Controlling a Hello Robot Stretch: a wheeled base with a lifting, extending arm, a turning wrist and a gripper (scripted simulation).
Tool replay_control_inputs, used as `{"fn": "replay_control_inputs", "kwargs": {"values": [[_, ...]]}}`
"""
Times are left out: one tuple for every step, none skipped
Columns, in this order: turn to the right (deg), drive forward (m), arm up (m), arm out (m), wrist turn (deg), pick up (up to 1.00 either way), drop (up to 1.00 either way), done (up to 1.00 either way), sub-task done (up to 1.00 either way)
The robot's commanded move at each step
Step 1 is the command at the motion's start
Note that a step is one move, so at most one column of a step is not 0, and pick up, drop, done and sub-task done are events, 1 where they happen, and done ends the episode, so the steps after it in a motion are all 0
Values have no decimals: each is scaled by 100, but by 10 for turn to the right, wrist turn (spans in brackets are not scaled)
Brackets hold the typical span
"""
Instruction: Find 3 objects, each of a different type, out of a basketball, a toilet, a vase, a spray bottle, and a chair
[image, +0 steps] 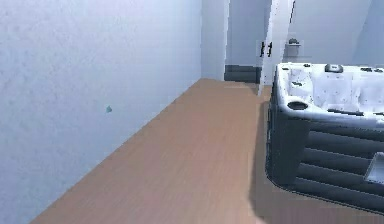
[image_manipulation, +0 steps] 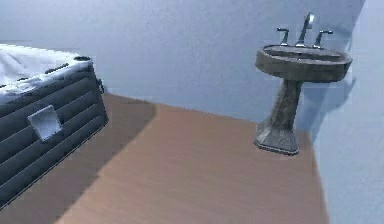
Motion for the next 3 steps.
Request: {"fn": "replay_control_inputs", "kwargs": {"values": [[0, 100, 0, 0, 0, 0, 0, 0, 0], [60, 0, 0, 0, 0, 0, 0, 0, 0], [0, 45, 0, 0, 0, 0, 0, 0, 0]]}}
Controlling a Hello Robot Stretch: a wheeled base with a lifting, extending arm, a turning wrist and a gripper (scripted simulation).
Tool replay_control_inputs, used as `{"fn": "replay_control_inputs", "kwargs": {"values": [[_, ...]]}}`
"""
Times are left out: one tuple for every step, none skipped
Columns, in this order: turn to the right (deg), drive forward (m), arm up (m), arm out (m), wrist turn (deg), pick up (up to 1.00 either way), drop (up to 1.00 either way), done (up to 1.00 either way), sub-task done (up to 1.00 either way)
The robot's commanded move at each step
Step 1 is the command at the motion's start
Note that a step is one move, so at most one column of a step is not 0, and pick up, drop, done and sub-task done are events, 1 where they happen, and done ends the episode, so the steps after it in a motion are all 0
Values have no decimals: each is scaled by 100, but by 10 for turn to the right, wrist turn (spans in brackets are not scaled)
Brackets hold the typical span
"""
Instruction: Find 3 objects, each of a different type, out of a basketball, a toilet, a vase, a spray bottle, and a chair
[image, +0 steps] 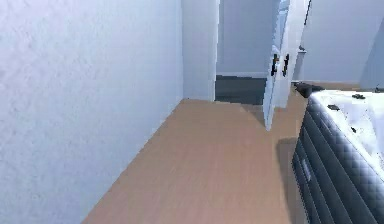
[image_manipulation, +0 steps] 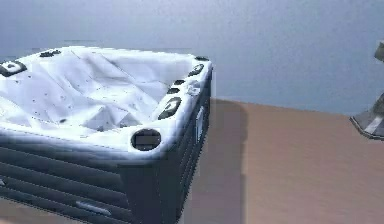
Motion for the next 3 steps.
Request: {"fn": "replay_control_inputs", "kwargs": {"values": [[90, 0, 0, 0, 0, 0, 0, 0, 0], [0, 100, 0, 0, 0, 0, 0, 0, 0], [30, 0, 0, 0, 0, 0, 0, 0, 0]]}}
